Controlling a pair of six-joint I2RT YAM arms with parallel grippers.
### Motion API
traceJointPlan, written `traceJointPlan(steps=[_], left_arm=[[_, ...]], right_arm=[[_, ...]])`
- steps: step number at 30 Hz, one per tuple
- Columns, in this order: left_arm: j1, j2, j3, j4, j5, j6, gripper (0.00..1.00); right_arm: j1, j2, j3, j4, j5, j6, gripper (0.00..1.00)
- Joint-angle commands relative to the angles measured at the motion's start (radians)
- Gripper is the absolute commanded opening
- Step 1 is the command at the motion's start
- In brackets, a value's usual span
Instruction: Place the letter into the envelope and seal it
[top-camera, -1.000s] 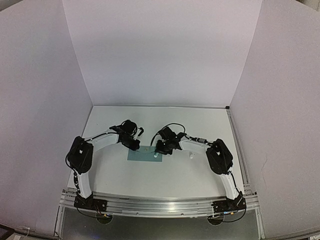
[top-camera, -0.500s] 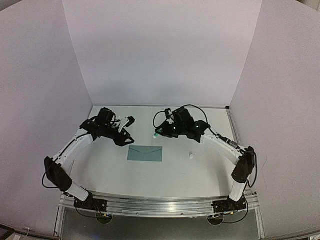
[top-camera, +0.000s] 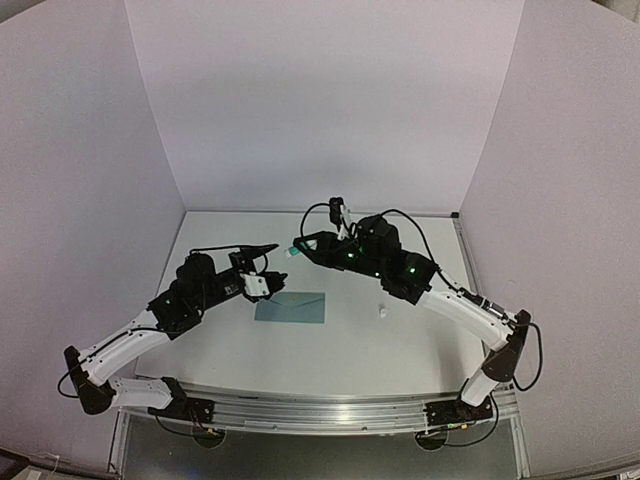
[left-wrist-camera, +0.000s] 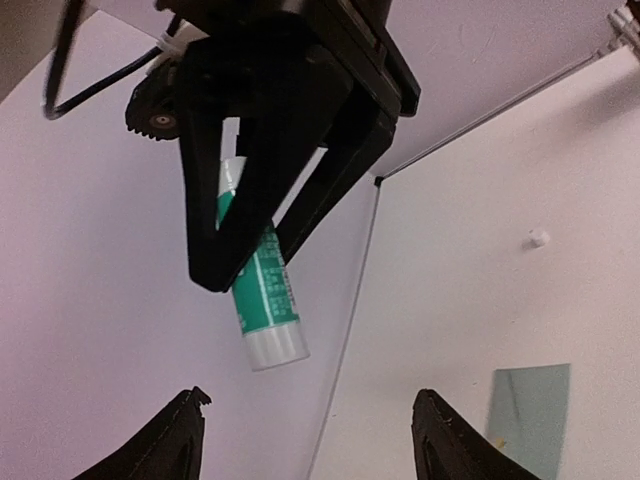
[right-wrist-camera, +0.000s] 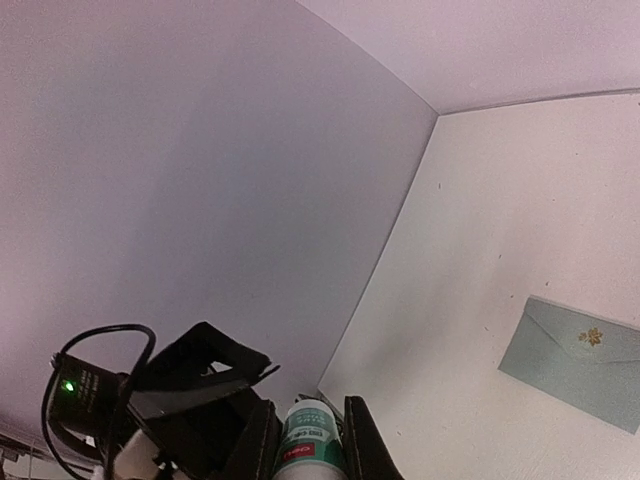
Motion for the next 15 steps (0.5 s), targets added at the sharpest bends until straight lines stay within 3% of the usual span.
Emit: traceJointPlan(steps=[1,7,15], left_arm=[[-0.031,0.041,-0.035,0.297,-0.199,0.268,0.71],[-0.040,0.058,-0.023,0.373,-0.185,0.198,0.60],[-0.040,0.031,-0.027,0.325,-0.101,0.103,0.46]], right_arm=[[0.035,-0.028,0.001,0.109,0.121,0.057,0.00],[0.037,-0.010,0.008,0.111,0.132,0.071,0.00],[0.036,-0.005,0.017,0.115,0.125,0.066,0.00]])
